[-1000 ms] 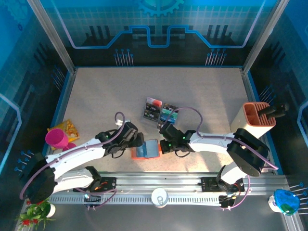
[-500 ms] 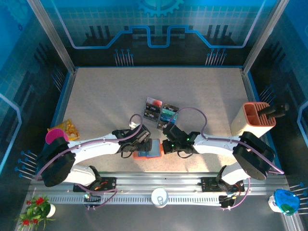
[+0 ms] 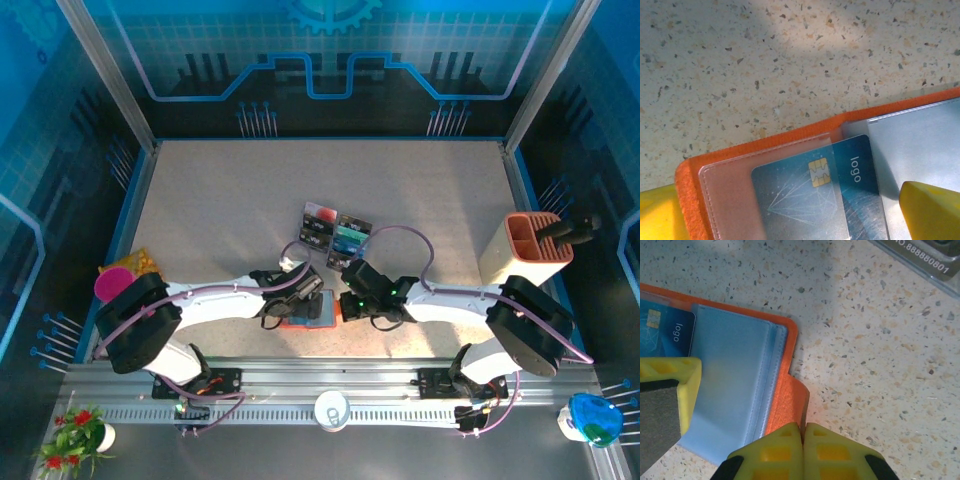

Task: Put the credit cards into the card holder
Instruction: Insert the credit card into the card slot.

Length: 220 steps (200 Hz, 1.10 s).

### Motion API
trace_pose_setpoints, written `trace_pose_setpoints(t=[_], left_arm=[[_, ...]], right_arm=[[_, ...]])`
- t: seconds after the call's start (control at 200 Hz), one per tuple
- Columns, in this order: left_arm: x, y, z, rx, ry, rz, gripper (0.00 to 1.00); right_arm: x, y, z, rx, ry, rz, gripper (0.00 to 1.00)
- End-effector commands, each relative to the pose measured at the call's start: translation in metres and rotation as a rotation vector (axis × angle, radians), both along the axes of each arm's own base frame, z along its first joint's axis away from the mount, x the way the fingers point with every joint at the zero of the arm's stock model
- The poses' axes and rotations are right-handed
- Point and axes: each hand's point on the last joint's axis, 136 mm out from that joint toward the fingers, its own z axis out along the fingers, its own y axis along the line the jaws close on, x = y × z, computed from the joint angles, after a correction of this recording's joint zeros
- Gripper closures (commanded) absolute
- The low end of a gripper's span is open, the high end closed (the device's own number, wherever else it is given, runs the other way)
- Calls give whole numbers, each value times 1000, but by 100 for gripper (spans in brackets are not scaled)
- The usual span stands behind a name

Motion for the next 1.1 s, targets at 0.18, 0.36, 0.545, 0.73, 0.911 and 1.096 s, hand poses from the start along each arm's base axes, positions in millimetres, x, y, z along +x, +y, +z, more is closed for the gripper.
trace_pose_setpoints(t=[0.18,0.36,0.545,0.73,0.911,1.096], left_arm=[[-2,11,2,29,-25,18,1],[-5,19,2,40,-33,29,1],[-7,25,0,53,-36,41,1],[-6,27,2,58,-47,42,1],[-6,31,3,63,-49,45,1],[-5,35,3,61,-54,52,1]], right_arm=[[2,-14,-2,5,-4,-52,100],[2,-20,-4,4,0,-69,100],[2,-23,-4,7,0,-76,100],[1,-24,-3,10,1,-80,100],[1,-25,-2,16,2,-86,100],[-1,-25,0,33,5,-94,100]])
